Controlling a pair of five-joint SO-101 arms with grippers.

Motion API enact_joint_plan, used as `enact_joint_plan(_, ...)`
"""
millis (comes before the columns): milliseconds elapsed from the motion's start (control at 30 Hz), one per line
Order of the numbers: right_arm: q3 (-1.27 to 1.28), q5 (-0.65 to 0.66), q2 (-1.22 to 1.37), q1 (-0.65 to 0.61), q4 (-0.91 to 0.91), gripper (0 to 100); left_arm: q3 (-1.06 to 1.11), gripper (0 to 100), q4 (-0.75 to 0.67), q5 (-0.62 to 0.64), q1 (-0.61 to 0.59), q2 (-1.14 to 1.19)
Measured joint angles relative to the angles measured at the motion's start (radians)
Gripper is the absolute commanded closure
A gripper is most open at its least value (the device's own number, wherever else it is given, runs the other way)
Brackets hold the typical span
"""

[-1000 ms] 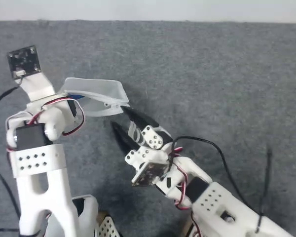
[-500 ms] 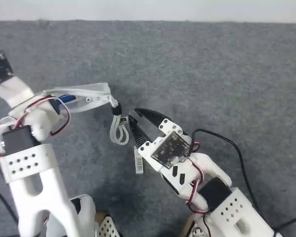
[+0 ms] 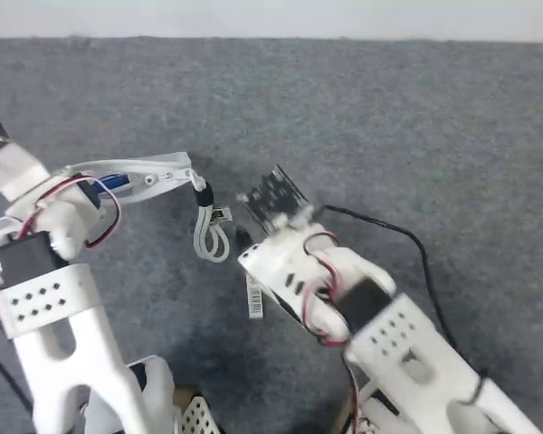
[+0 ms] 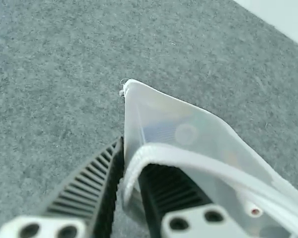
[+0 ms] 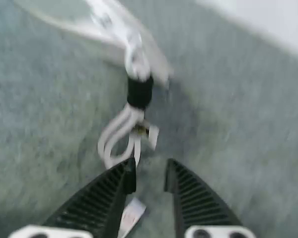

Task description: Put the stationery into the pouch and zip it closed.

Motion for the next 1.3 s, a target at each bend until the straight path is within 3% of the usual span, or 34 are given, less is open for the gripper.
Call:
enact_joint_plan(233,-0.146,-0.157,0.27,-0.002,0.169,86.1,0.0,99,-0.002,0.0,0.0,0.0)
enact_joint_plan(567,-0.153,-0.319,0.537,-0.101,0.18,86.4,0.017,99,-0.034,0.0,-0.002,0.0)
enact_joint_plan(1300,-0.232,-0.334,0.796,-0.112,0.094,86.2,0.018,99,-0.037,0.0,-0.002,0.0)
